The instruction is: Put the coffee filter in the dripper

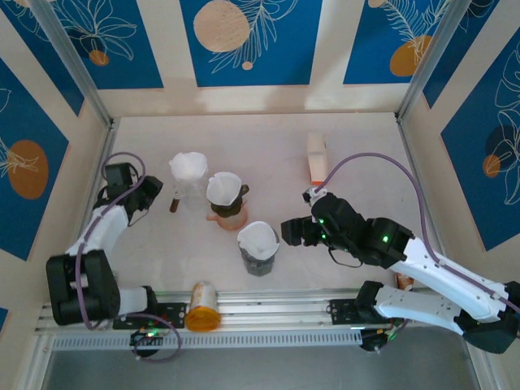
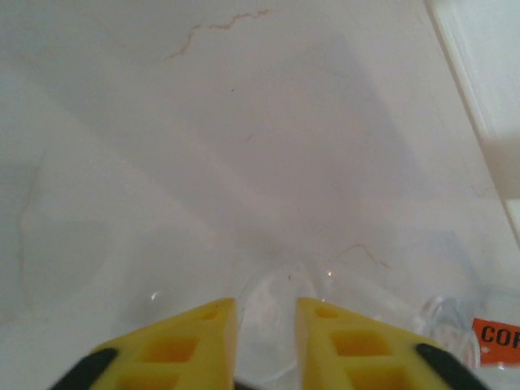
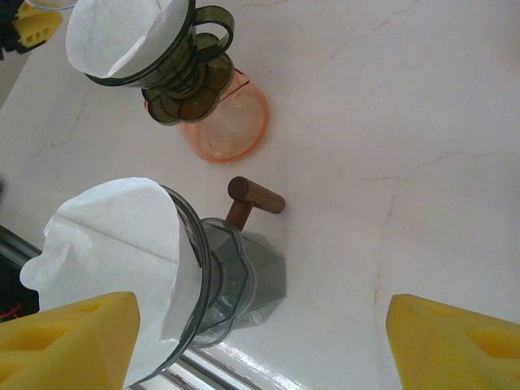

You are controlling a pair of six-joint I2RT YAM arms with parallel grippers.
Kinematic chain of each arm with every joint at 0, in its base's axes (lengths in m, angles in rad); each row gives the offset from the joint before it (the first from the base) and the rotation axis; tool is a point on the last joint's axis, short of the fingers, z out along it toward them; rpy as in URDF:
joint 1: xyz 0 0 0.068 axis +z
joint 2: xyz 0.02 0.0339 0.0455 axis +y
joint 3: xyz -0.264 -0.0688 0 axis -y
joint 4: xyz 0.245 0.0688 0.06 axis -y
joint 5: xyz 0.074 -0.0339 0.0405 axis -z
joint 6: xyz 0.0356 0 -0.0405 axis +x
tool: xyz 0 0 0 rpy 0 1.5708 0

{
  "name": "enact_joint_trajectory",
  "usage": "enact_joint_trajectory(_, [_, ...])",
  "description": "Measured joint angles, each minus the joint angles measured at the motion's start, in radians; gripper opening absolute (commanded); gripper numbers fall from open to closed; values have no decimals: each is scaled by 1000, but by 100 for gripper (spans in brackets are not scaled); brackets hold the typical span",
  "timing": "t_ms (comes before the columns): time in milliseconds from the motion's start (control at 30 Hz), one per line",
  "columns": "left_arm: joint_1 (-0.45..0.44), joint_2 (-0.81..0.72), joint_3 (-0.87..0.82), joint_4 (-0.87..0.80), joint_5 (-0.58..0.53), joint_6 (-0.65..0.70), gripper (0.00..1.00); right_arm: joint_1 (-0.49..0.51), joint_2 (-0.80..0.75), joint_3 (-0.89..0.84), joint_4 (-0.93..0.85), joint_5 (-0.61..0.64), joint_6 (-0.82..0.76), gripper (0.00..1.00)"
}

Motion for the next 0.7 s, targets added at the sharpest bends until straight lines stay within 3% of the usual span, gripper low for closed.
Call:
enact_joint_trajectory(200, [2,180,66,96,71,4,0,-5,-6,-1,3,-4,0,80])
enact_joint_trajectory(700, [-52,267,71,204,152,3,0,-14,-5,-11,15,-14,0,80])
